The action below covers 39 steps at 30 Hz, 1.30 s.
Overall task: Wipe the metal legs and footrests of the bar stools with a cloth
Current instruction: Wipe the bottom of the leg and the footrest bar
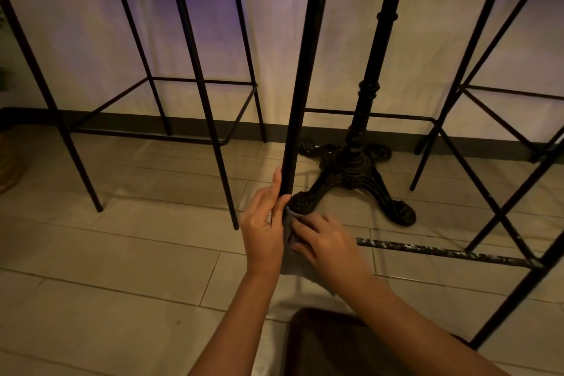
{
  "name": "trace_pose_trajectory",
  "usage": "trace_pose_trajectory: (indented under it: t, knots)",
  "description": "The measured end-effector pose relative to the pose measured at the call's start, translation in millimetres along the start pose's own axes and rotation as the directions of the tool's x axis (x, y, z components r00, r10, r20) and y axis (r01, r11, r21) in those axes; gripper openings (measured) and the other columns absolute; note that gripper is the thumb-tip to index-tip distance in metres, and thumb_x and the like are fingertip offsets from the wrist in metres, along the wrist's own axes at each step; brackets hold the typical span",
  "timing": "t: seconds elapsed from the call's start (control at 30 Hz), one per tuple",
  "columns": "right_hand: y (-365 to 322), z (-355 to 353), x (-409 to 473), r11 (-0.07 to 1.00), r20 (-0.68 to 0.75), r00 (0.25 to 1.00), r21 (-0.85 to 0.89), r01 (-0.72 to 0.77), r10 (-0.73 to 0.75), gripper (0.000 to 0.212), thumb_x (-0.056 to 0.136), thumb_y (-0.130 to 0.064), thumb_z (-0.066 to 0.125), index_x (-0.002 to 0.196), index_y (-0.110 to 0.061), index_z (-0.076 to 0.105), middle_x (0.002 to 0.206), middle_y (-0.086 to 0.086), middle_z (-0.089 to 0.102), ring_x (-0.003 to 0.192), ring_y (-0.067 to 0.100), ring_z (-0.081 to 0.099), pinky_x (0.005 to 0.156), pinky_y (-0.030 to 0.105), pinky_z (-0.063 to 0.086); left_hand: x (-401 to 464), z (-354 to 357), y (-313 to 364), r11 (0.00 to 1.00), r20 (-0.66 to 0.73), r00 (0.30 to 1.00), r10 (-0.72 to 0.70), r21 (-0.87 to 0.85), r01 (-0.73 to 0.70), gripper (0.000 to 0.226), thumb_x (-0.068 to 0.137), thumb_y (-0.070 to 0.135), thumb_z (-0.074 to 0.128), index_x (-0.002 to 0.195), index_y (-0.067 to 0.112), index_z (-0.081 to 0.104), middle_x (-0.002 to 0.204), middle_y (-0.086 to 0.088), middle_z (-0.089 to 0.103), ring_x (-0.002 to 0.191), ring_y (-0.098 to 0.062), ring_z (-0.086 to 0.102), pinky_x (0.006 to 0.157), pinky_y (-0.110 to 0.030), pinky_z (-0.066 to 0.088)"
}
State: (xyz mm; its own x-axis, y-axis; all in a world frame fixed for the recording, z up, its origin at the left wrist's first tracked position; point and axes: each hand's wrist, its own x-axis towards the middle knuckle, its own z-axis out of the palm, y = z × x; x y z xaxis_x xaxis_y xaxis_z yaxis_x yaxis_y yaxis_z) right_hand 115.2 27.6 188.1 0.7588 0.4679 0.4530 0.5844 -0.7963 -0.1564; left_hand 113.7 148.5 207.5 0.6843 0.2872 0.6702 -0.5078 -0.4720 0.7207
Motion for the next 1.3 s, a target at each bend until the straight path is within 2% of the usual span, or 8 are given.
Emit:
trace_pose_trajectory:
  t: [0.1,0.2,0.47,0.73,1.03,1.13,1.2,1.3]
  knots:
    - [-3.2,5.4,0.0,0.994,-0.008,0.999,-0.100,-0.040,0.040,0.032,0.063,-0.027,0.082,0.092,-0.020,0.069,0.093,0.001,0.066,0.073,0.024,0.058,0.056,0.035,0.047,-1.1,-2.1,-3.5,0.998,0.029,0.998,0.050,0.028,-0.051,0.048,0.088,0.023,0.049,0.135,0.015,0.039,0.077,0.002,0.057,0.071,-0.006,0.053,0.075,-0.007,0.045]
    - [-5.8,6.8,-1.5,0.983,-0.038,0.997,-0.163,-0.078,0.073,0.039,0.055,-0.028,0.085,0.091,-0.025,0.069,0.092,-0.001,0.065,0.077,0.024,0.058,0.060,0.036,0.044,-1.1,-4.3,-10.1,0.996,0.043,0.997,0.066,0.052,-0.068,0.048,0.089,0.022,0.046,0.135,0.021,0.035,0.072,0.010,0.050,0.064,-0.001,0.047,0.068,-0.008,0.043]
    - [-6.8,14.1,-3.6,0.975,-0.194,0.966,-0.108,-0.194,0.170,0.024,0.062,-0.030,0.081,0.085,-0.029,0.071,0.091,-0.001,0.062,0.097,0.025,0.048,0.079,0.047,0.042,-2.9,-4.2,-15.7,0.997,0.040,0.997,0.069,0.036,-0.070,0.048,0.086,0.005,0.055,0.132,0.012,0.041,0.070,0.015,0.043,0.062,0.004,0.041,0.065,-0.007,0.039]
    - [8.2,3.1,-15.1,0.955,-0.257,0.932,-0.084,-0.285,0.255,0.018,0.063,-0.029,0.081,0.079,-0.028,0.071,0.093,-0.001,0.059,0.097,0.022,0.040,0.084,0.052,0.039,-2.5,-5.0,-15.9,0.998,0.034,0.998,0.058,0.012,-0.058,0.045,0.088,0.018,0.049,0.133,0.017,0.040,0.068,0.017,0.041,0.061,0.000,0.040,0.063,-0.009,0.039]
    - [-5.6,4.9,-8.9,0.954,-0.190,0.961,-0.186,-0.235,0.199,0.037,0.058,-0.017,0.083,0.090,-0.028,0.068,0.078,-0.003,0.060,0.082,0.024,0.059,0.088,0.058,0.038,-3.3,-4.3,-14.6,0.999,0.034,0.998,0.051,-0.019,-0.051,0.047,0.088,0.011,0.053,0.133,0.017,0.040,0.070,-0.003,0.052,0.063,-0.009,0.046,0.065,-0.014,0.045]
    - [-14.6,4.2,-2.7,0.959,-0.128,0.971,-0.176,-0.221,0.200,0.030,0.056,-0.021,0.083,0.082,-0.027,0.071,0.079,-0.003,0.061,0.081,0.024,0.058,0.087,0.060,0.039,-4.0,-2.5,-15.3,0.999,0.021,0.999,0.050,0.000,-0.050,0.051,0.085,-0.003,0.057,0.131,0.014,0.043,0.070,0.007,0.049,0.062,-0.002,0.044,0.065,-0.010,0.042]
    - [-20.7,5.1,0.9,0.958,-0.081,0.972,-0.168,-0.233,0.222,0.030,0.057,-0.025,0.084,0.084,-0.028,0.072,0.082,-0.004,0.061,0.082,0.023,0.057,0.086,0.059,0.040,-4.3,-3.2,-15.8,0.999,0.018,0.999,0.042,-0.006,-0.042,0.050,0.086,0.003,0.058,0.132,0.016,0.042,0.070,0.012,0.045,0.061,0.000,0.042,0.063,-0.009,0.040]
    - [-19.6,4.9,0.0,0.959,-0.061,0.971,-0.158,-0.237,0.230,0.033,0.057,-0.026,0.084,0.087,-0.030,0.071,0.081,-0.005,0.061,0.083,0.023,0.058,0.085,0.058,0.040,-3.7,-4.3,-15.5,0.999,0.032,0.999,0.043,-0.024,-0.042,0.049,0.088,0.024,0.053,0.134,0.026,0.037,0.071,0.003,0.049,0.060,-0.007,0.042,0.060,-0.021,0.045]
